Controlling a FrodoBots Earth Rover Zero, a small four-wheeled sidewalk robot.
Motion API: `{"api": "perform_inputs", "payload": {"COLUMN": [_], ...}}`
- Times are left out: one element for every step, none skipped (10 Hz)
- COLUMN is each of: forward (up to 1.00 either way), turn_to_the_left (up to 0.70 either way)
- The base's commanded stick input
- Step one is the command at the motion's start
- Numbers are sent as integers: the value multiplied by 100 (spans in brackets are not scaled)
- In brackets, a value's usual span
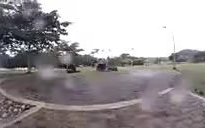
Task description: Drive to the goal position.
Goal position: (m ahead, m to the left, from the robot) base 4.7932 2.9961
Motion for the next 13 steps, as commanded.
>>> {"api": "perform_inputs", "payload": {"forward": [70,70,70,70,70,70,70,70,70,70,70,70,70], "turn_to_the_left": [0,0,0,0,0,0,0,0,0,0,0,0,0]}}
